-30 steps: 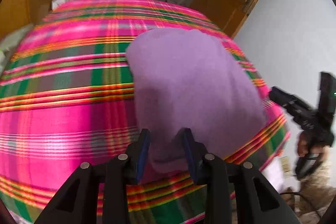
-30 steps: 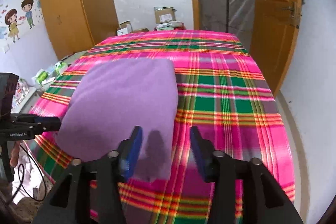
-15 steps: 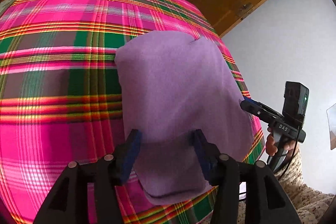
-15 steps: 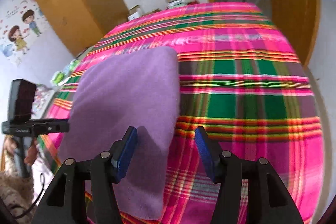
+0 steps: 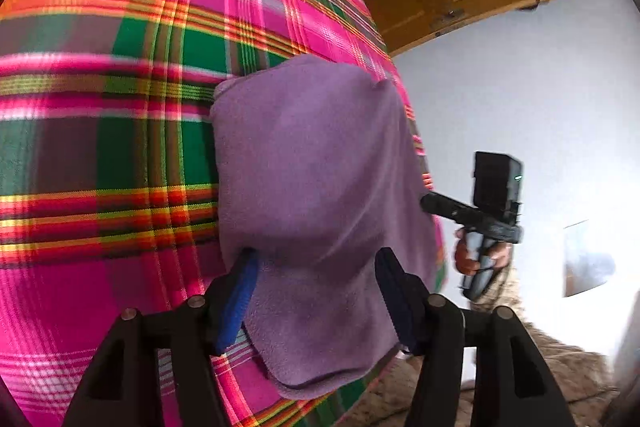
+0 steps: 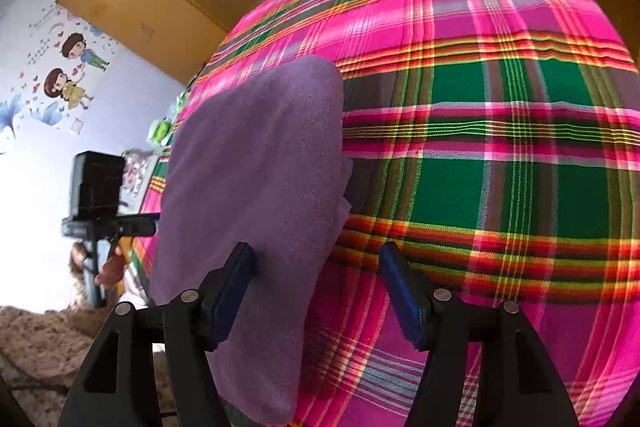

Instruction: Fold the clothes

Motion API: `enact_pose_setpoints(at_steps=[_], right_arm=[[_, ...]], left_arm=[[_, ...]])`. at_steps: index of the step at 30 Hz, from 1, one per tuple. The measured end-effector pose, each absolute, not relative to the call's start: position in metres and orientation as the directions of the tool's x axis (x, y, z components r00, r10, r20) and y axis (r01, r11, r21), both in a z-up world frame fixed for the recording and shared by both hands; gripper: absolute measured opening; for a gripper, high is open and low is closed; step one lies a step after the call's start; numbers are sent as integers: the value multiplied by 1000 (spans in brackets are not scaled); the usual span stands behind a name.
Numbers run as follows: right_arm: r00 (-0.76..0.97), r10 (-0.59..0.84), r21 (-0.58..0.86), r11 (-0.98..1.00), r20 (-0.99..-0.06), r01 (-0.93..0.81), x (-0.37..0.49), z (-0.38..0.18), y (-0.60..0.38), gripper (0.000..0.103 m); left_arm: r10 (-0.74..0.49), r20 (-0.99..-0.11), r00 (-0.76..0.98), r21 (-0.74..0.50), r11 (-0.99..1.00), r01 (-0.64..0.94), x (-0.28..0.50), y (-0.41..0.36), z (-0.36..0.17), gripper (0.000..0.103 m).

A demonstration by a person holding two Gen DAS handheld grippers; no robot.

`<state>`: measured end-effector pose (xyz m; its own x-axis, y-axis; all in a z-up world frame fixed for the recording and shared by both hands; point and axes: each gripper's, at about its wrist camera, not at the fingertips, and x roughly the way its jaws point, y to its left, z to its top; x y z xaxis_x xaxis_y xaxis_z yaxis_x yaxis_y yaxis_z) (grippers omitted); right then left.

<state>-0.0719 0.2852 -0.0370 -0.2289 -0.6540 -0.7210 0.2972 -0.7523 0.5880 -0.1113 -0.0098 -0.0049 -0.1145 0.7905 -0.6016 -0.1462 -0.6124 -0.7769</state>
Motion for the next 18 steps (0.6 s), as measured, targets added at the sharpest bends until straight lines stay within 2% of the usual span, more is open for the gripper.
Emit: enact_pose_setpoints(at_steps=[4,14,18], right_arm=[[-175,-702,648,-707,-690,282,-81,-41,292,68],[-42,-823,791,-558,-567,251,-96,-51,287,68],[-29,-825,795,-552,-564,252,-90,-47,290,69]], left_arm=[[838,-542,-64,-832,-546,-100,-121,-15,-13,64],[885,-465,11,-884,-464,-57,-126,-23,-19,67],[869,-494,-17,-867,-494,-65,-128,-39,-15,67]])
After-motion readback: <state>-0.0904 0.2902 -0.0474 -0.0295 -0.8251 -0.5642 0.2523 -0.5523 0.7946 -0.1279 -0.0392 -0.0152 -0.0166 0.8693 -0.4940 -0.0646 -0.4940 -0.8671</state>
